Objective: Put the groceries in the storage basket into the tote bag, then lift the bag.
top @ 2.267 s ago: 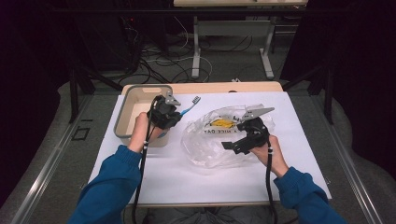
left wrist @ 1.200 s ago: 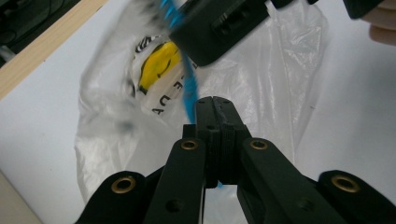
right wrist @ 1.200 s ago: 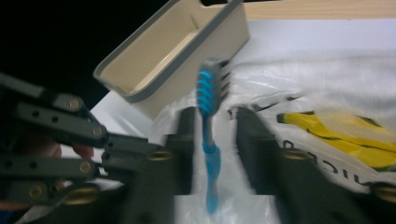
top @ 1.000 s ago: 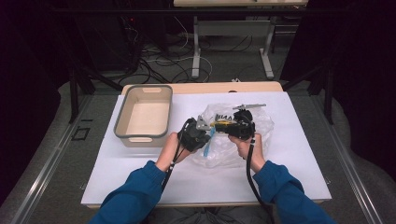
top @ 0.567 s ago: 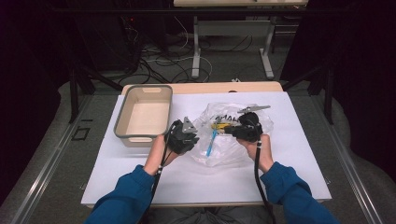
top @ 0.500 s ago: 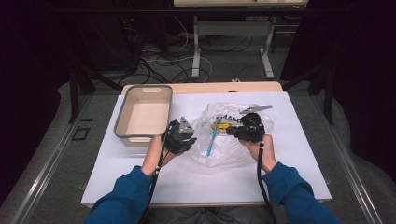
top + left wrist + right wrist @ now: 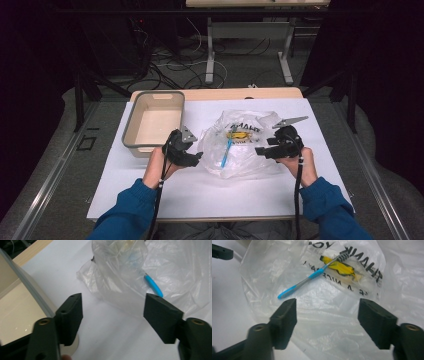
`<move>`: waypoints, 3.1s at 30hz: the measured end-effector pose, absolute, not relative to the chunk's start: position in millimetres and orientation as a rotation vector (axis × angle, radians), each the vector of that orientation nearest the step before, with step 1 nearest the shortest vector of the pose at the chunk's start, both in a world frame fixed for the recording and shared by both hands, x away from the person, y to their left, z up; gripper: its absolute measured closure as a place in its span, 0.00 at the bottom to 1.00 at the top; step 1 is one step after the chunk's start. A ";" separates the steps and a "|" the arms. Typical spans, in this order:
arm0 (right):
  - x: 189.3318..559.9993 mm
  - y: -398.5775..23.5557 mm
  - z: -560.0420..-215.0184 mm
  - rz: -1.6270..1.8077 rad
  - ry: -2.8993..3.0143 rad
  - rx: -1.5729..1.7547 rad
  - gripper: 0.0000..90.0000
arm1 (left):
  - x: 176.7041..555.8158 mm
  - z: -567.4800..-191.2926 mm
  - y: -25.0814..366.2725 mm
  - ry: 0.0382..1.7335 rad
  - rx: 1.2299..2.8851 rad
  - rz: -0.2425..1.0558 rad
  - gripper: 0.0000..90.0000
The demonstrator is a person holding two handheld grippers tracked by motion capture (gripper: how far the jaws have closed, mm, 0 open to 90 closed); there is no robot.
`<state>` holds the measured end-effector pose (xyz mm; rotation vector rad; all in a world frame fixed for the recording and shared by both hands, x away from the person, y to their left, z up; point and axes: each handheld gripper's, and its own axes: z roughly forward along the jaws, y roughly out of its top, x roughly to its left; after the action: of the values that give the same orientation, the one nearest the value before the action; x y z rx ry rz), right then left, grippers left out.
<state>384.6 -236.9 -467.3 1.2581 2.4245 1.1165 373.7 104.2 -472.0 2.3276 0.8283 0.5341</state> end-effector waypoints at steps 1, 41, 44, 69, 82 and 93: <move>383.8 -240.6 -467.7 1.117 2.431 1.254 0.32 | 373.9 -471.6 105.8 0.826 2.333 0.527 0.34; 413.7 -279.2 -464.4 0.865 2.383 1.356 0.17 | 409.8 -475.0 45.6 0.829 2.433 0.564 0.33; 417.2 -281.2 -466.2 0.833 2.383 1.387 0.14 | 416.1 -480.3 45.2 0.868 2.457 0.551 0.32; 440.2 -270.0 -511.5 0.703 2.379 1.525 0.61 | 425.8 -510.5 52.2 0.905 2.458 0.525 0.82; 447.1 -259.7 -459.3 0.536 2.546 1.373 0.99 | 443.8 -460.7 63.3 0.843 2.649 0.394 1.00; 458.7 -258.1 -381.2 0.418 2.616 1.302 0.99 | 478.6 -378.9 84.6 0.888 2.699 0.331 1.00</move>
<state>458.7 -258.1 -381.2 1.3020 2.6156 0.4178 478.6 84.6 -378.9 2.6988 0.8879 0.3311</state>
